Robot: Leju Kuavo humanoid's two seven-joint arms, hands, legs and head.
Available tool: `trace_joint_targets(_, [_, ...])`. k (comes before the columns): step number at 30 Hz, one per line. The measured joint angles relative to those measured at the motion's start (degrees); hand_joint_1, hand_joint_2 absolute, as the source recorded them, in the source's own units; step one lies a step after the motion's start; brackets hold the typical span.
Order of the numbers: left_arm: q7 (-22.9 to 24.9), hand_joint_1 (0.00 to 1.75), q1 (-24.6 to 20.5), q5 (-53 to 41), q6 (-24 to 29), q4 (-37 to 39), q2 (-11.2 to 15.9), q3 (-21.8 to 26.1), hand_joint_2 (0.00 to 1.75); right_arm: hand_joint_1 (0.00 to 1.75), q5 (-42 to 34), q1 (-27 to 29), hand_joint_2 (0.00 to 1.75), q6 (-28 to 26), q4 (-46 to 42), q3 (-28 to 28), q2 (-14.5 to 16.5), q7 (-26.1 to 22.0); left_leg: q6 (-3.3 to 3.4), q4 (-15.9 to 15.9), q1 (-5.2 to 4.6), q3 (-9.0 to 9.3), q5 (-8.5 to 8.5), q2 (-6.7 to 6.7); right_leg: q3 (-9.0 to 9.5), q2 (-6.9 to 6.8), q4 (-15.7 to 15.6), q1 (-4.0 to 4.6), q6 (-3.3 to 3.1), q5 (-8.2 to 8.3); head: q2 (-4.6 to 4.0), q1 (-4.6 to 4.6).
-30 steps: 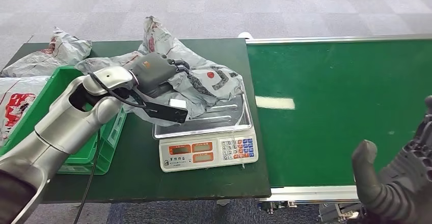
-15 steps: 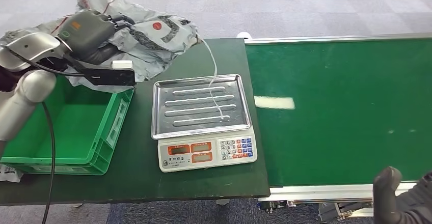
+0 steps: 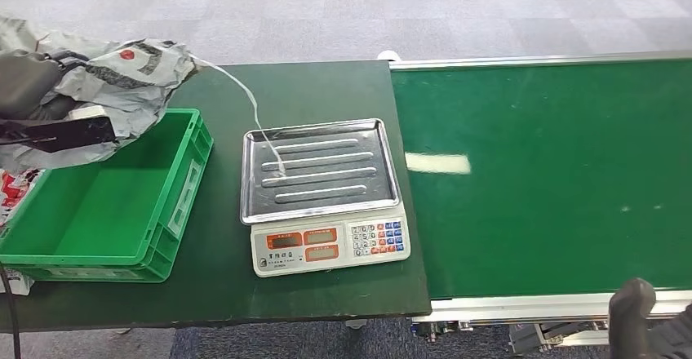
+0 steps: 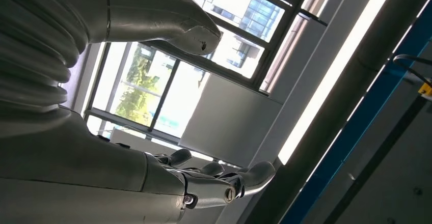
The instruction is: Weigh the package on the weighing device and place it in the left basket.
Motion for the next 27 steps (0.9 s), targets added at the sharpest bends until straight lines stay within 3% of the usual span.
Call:
trace_joint_targets(4, [-0.12, 1.75, 5.11, -1.33, 0.8, 1.45, 1.54, 4.93, 1.75, 0.0, 0.28, -0.05, 1.75, 0.3, -0.34, -0.71, 0.26, 0.41, -0.01, 0.0, 0.04, -0.04, 0.0, -0.05, -0.01, -0.1, 0.0, 0.04, -0.04, -0.03, 0.0, -0.01])
trace_joint_targets(10, [1.1, 1.75, 9.25, -2.67, 0.56, 2.34, 2.4, 8.92, 1.75, 0.0, 0.79, -0.13, 1.75, 0.91, -0.35, -1.21, 0.4, 0.95, -0.01, 0.0, 0.03, -0.05, -0.01, -0.04, 0.01, -0.09, 0.0, 0.03, -0.04, -0.03, 0.0, 0.0])
trace_joint_targets(11, [1.3, 1.55, 10.11, -2.98, 0.6, 2.5, 2.52, 9.56, 1.75, 0.0, 0.87, -0.15, 1.75, 1.06, -0.35, -1.26, 0.4, 1.07, -0.02, 0.0, 0.03, -0.04, -0.01, -0.03, 0.0, -0.08, 0.0, 0.03, -0.04, -0.03, 0.0, 0.01])
trace_joint_targets(14, [1.74, 0.24, 12.84, -4.27, 0.74, 3.03, 2.58, 11.68, 1.75, 0.0, 0.98, -0.4, 1.75, 1.38, -0.36, -1.48, 0.4, 1.26, -0.02, 0.0, 0.03, -0.04, -0.01, -0.03, -0.03, -0.07, 0.0, 0.04, -0.04, -0.03, 0.0, -0.01])
trace_joint_targets(15, [1.88, 0.0, 13.61, -4.89, 0.84, 3.19, 2.5, 12.34, 1.75, 0.0, 1.01, -0.5, 1.75, 1.43, -0.36, -1.53, 0.4, 1.31, -0.02, 0.0, 0.04, -0.04, -0.01, -0.04, -0.03, -0.08, 0.0, 0.04, -0.04, -0.03, 0.0, -0.01])
trace_joint_targets(20, [2.44, 0.0, 15.48, -7.51, 1.73, 3.75, 1.25, 14.3, 1.75, 0.0, 1.35, -0.76, 1.75, 1.54, -0.35, -1.57, 0.4, 1.61, -0.02, 0.0, 0.04, -0.06, -0.01, -0.07, -0.02, -0.11, 0.0, 0.05, -0.04, -0.03, 0.0, -0.01])
trace_joint_targets(24, [2.44, 0.0, 15.77, -8.09, 1.8, 3.9, 0.62, 14.96, 0.0, 0.0, 1.49, -0.75, 1.75, 1.54, -0.36, -1.57, 0.4, 1.64, -0.02, 0.0, 0.04, -0.04, -0.01, -0.04, -0.03, -0.09, 0.0, 0.04, -0.04, -0.02, 0.0, 0.0])
trace_joint_targets(27, [2.25, 0.0, 15.93, -7.1, 2.36, 3.75, -0.37, 15.82, 0.0, 0.0, 1.52, -0.67, 1.75, 1.5, -0.35, -1.57, 0.4, 1.63, -0.02, 0.01, 0.03, -0.04, -0.01, -0.07, -0.02, -0.11, 0.0, 0.03, -0.04, -0.02, 0.0, 0.0])
